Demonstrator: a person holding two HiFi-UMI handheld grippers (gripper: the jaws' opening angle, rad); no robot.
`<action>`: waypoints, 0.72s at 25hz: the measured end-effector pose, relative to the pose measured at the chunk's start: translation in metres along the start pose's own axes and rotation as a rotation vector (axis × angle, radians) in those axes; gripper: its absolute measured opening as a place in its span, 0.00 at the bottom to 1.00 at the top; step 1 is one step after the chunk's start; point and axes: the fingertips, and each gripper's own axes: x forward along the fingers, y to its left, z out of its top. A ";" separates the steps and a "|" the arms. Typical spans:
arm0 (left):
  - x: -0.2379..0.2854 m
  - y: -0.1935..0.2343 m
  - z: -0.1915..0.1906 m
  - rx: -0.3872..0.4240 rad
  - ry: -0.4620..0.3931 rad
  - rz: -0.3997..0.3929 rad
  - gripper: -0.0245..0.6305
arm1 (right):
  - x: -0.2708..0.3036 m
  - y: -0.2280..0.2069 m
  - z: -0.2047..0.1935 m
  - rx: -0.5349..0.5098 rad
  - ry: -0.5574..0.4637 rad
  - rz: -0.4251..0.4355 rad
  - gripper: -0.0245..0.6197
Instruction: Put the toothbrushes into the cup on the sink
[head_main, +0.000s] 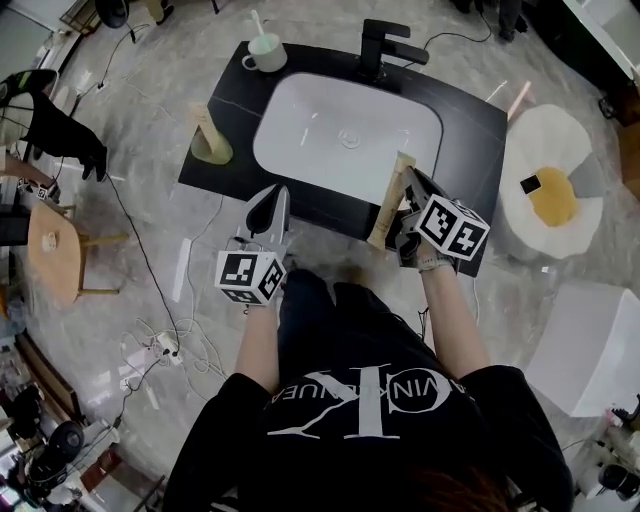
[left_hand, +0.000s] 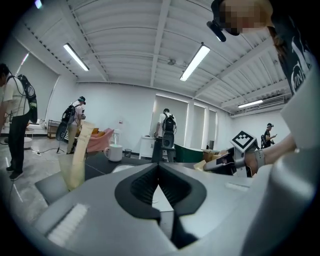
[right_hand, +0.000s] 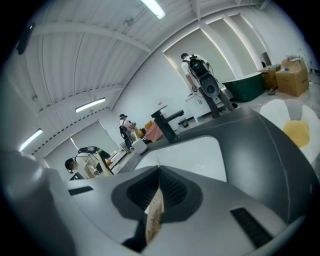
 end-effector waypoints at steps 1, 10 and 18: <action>-0.004 0.007 0.003 -0.003 -0.005 0.011 0.06 | 0.005 0.010 0.002 -0.007 -0.001 0.018 0.06; -0.044 0.068 0.006 -0.019 -0.022 0.099 0.06 | 0.048 0.101 -0.004 -0.071 0.010 0.164 0.06; -0.075 0.124 0.020 -0.023 -0.044 0.160 0.06 | 0.083 0.191 0.004 -0.112 -0.001 0.297 0.06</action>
